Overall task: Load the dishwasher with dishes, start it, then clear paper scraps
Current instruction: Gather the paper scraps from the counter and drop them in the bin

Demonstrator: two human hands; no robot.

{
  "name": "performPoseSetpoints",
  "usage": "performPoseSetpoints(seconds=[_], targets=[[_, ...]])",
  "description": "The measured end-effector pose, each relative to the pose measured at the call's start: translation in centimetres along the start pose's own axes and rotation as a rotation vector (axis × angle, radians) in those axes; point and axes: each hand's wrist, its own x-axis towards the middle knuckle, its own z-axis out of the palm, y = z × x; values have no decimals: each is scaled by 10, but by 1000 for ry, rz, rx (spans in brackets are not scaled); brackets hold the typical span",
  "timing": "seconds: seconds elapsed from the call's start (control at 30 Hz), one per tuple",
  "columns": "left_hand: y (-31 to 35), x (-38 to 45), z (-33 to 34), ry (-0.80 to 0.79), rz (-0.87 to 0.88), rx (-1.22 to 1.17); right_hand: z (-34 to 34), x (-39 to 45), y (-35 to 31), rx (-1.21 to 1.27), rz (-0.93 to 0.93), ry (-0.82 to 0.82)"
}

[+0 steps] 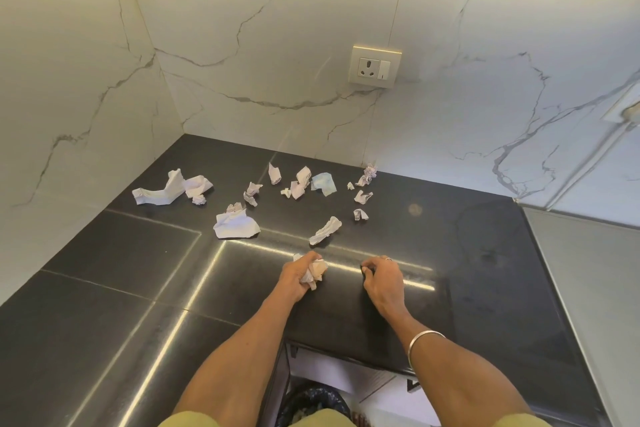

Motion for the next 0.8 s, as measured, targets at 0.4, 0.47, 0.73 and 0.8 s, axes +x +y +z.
performPoseSetpoints(seconds=[0.4, 0.47, 0.73, 0.8], targets=[[-3, -8, -1, -16, 1, -116, 10, 5, -33, 169, 66, -140], [-4, -10, 1, -40, -3, -123, 14, 7, -49, 266, 43, -168], [-4, -10, -9, -102, 37, -272, 35, 13, -80, 391, 2, -270], [-3, -11, -13, -129, 36, -288, 37, 13, -82, 382, -8, -286]])
